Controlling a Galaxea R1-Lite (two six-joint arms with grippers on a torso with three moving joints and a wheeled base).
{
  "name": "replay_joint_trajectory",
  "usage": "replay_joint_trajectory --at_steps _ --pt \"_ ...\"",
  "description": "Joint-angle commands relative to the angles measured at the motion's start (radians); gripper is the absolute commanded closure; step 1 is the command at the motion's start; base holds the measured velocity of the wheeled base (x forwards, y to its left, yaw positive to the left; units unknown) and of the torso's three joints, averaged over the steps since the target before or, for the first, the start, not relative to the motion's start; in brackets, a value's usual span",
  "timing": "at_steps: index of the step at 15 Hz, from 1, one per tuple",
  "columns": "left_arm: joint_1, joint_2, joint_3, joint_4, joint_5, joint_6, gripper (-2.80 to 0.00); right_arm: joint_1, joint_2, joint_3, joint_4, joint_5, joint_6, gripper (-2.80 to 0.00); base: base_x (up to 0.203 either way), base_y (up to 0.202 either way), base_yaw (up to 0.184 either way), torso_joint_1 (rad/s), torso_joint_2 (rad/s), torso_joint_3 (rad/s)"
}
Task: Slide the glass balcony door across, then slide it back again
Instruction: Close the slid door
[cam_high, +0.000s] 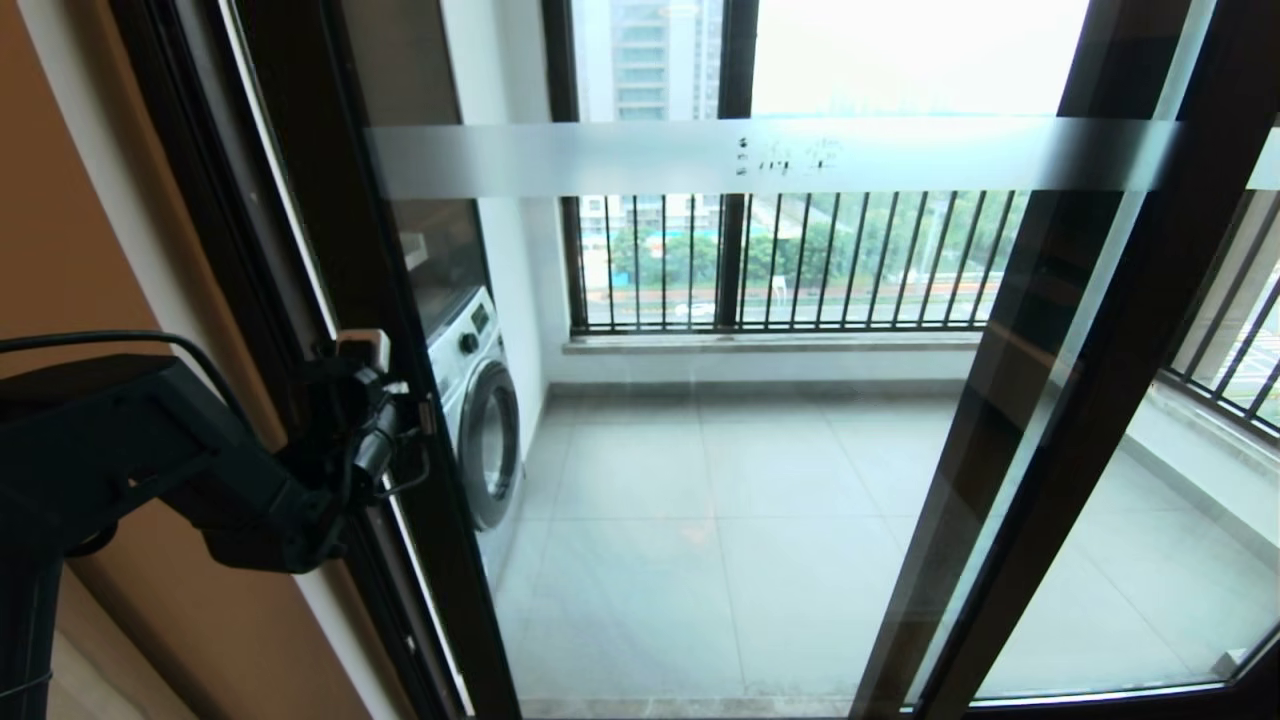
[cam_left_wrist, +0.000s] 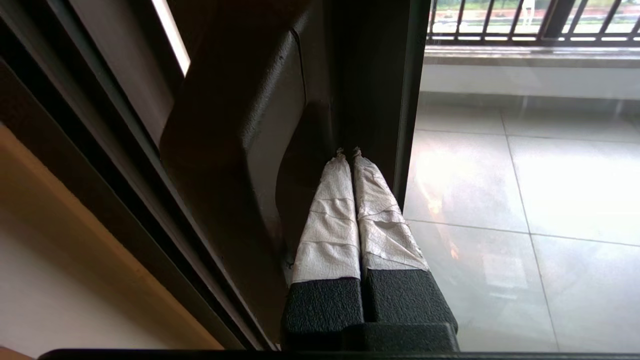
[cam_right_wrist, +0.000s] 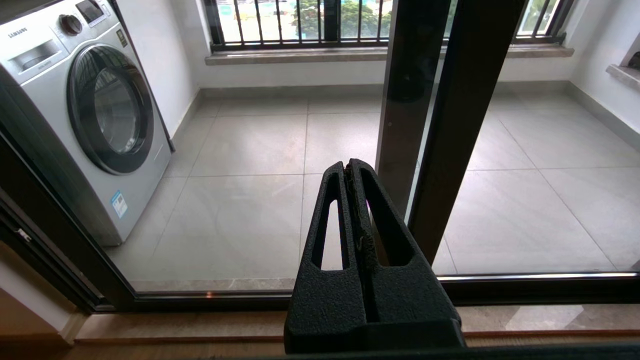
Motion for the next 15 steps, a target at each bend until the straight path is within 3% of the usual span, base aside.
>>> replay_joint_trajectory --at_steps 1,11,15 --pt "0.014 0.003 0.004 -0.008 -0.006 0.002 0.00 0.000 0.001 0.000 0.001 0.001 0.000 0.00 0.000 0.000 0.000 0.000 0.00 0.000" --pt "0.098 -0.005 0.008 -0.028 -0.058 0.004 0.00 0.000 0.000 0.000 0.001 0.001 0.000 0.00 0.000 0.000 0.000 0.000 0.00 0.000" --pt "0.090 -0.038 0.079 -0.132 -0.125 0.003 0.00 0.000 0.000 0.000 0.001 0.001 0.000 0.00 0.000 0.000 0.000 0.000 0.00 0.000"
